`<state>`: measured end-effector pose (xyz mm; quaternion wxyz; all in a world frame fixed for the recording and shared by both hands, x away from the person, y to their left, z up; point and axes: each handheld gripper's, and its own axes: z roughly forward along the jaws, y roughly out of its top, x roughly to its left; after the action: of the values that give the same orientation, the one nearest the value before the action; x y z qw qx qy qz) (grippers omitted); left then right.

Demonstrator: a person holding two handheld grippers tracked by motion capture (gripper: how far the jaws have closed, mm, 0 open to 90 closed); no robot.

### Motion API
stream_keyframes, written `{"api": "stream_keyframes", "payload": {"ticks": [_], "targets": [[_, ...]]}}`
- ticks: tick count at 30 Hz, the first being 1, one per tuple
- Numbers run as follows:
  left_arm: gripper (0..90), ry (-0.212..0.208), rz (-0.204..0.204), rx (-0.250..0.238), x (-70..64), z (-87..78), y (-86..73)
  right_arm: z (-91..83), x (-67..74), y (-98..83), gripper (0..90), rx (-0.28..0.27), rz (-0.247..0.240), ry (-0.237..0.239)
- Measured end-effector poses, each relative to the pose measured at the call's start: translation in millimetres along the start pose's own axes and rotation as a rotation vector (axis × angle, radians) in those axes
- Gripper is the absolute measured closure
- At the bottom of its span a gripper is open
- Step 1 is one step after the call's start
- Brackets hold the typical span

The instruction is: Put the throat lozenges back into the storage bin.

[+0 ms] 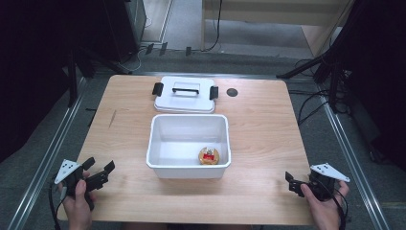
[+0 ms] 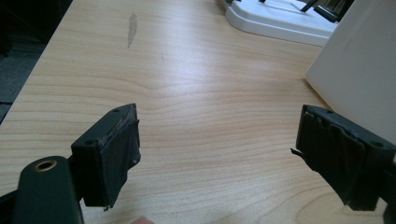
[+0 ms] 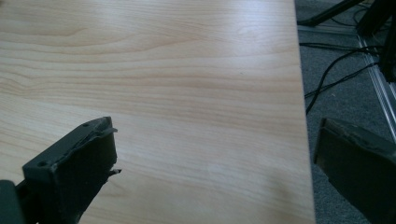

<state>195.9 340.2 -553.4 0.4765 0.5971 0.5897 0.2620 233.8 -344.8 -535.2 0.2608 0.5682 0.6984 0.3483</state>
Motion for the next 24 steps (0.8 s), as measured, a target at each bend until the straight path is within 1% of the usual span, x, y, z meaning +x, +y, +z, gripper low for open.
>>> {"api": "stream_keyframes", "payload": {"ticks": [3, 8, 12, 14, 15, 16, 18, 19, 20, 21, 22, 24], "targets": [[14.0, 0.003, -0.003, 0.0, 0.2, -0.5, -0.2, -4.5, -7.1, -6.5, 0.0, -0.023, 0.019, -0.012], [14.0, 0.008, -0.003, -0.005, 0.1, -0.9, -0.3, -13.5, -18.4, -12.6, 0.0, -0.095, 0.049, -0.046], [13.9, 0.008, -0.005, -0.009, 0.2, -1.5, -0.5, -14.4, -21.5, -19.3, 0.0, -0.121, 0.064, -0.057], [14.0, 0.006, -0.013, -0.011, 0.7, -1.8, -0.6, -13.8, -22.2, -23.3, 0.0, -0.131, 0.084, -0.06], [14.0, 0.007, -0.018, -0.014, 1.1, -1.8, -0.6, -14.5, -22.2, -23.8, 0.0, -0.143, 0.097, -0.069], [14.0, 0.006, -0.024, -0.014, 1.7, -1.8, -0.5, -16.6, -22.4, -24.0, 0.0, -0.165, 0.12, -0.086], [14.0, 0.008, -0.029, -0.014, 2.8, -2.5, -0.5, -20.0, -22.5, -24.6, 0.3, -0.213, 0.178, -0.084], [14.0, 0.01, -0.032, -0.019, 2.9, -2.6, -0.7, -19.9, -20.7, -25.6, 0.2, -0.22, 0.187, -0.087], [14.0, 0.012, -0.036, -0.02, 3.1, -2.9, -0.8, -18.8, -19.0, -26.5, 0.3, -0.215, 0.176, -0.093], [14.0, 0.012, -0.035, -0.02, 3.4, -3.2, -0.9, -17.5, -15.7, -26.6, 0.3, -0.201, 0.153, -0.103], [14.0, 0.015, -0.035, -0.025, 3.3, -3.4, -1.0, -16.8, -13.0, -26.2, 0.3, -0.204, 0.117, -0.117], [14.0, 0.019, -0.032, -0.027, 2.7, -3.8, -1.3, -15.5, -9.2, -25.5, 0.3, -0.197, 0.083, -0.12]]}}
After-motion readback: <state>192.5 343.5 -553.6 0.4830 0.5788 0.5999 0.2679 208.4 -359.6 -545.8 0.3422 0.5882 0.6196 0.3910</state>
